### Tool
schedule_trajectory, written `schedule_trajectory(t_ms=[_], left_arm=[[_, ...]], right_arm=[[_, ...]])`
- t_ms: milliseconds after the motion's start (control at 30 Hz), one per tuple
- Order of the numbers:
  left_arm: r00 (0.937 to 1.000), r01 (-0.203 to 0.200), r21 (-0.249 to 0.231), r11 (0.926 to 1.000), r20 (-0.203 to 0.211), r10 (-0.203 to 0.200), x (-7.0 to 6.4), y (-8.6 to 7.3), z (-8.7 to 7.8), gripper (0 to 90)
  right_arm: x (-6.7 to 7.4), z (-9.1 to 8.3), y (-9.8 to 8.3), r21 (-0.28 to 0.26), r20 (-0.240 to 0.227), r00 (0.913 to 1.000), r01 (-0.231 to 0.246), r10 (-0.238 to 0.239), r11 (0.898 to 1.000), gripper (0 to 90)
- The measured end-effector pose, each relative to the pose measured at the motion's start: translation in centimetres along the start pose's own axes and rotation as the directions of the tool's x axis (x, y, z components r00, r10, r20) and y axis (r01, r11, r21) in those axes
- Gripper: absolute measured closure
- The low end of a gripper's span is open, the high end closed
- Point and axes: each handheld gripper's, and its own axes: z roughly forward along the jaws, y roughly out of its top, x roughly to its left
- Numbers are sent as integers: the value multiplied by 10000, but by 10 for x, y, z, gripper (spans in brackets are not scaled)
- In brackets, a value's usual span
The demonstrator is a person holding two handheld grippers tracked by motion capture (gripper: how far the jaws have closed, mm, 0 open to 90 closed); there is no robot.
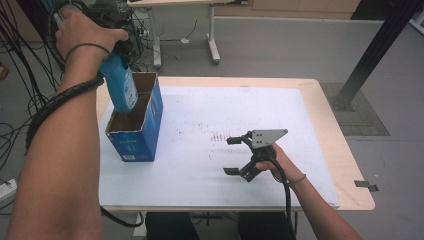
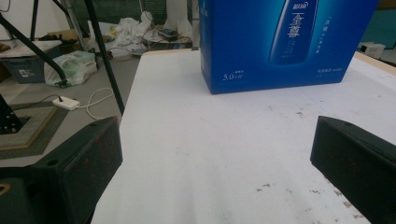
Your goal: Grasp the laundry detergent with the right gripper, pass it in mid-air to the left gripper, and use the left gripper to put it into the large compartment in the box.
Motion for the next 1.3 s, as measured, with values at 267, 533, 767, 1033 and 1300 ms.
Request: schedule_trajectory(t_ms=[267, 533, 767, 1033, 1300], left_arm=[[9998, -113, 299, 9995, -159, 118, -8, 3, 19, 370], [9997, -221, 580, 9981, -20, 223, -5, 4, 42, 370], [9997, -245, 756, 9968, 18, 244, -4, 3, 59, 371], [9995, -315, 1008, 9944, 21, 314, -4, 3, 76, 371], [9994, -359, 1253, 9915, 18, 360, -9, 4, 96, 371]], right_arm=[[1, 0, 0, 42, 69, 10000, -5, 5, 10000, 23], [1, -1, -2, 70, 93, 9999, -71, 70, 10000, 23], [2, 0, -2, 63, 82, 9999, -62, 62, 10000, 23], [2, 0, -3, 72, 81, 9999, -85, 84, 9999, 22], [2, -1, -4, 66, 76, 9999, -71, 71, 10000, 22]])
